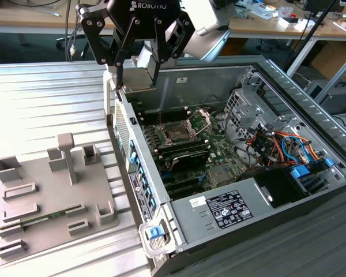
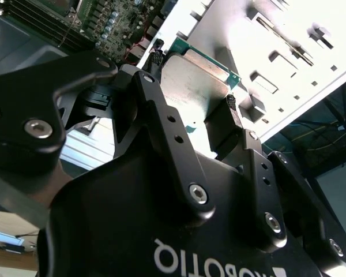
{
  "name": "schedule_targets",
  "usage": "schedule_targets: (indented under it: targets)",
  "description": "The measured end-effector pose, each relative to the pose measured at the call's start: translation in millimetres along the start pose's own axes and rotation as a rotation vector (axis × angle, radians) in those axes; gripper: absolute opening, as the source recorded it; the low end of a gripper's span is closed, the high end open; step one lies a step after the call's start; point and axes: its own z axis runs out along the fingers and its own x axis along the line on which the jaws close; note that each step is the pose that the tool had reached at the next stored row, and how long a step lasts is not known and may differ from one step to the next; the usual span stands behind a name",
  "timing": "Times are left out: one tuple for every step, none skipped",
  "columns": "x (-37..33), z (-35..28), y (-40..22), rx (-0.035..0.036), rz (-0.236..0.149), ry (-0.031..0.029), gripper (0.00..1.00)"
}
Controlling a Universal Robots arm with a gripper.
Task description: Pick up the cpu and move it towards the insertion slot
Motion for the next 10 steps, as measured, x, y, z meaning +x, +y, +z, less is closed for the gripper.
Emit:
schedule_targets:
  targets:
    - [-0.7,0.2,-0.1,0.0000,0.000,-0.0001,0.55]
    - [-2.0,0.5,-0.2,0.0000,0.000,0.0000,0.55]
    - [-2.9,0.7,-0.3,-0.0001,0.000,0.0000,0.55]
    - [-3.5,0.9,-0.3,0.0000,0.000,-0.0001,0.55]
    - [-4.3,1.1,-0.4,0.0000,0.000,0.0000,0.55]
    - [-5.0,1.2,-0.4,0.0000,0.000,0.0000,0.55]
    - [-6.0,1.5,-0.4,0.0000,0.000,-0.0001,0.55]
    - [-7.3,1.8,-0.5,0.0000,0.000,0.0000,0.55]
    - [-8.0,2.0,-0.5,0.0000,0.000,0.0000,0.55]
    - [-8.7,2.2,-0.5,0.0000,0.000,-0.0001,0.55]
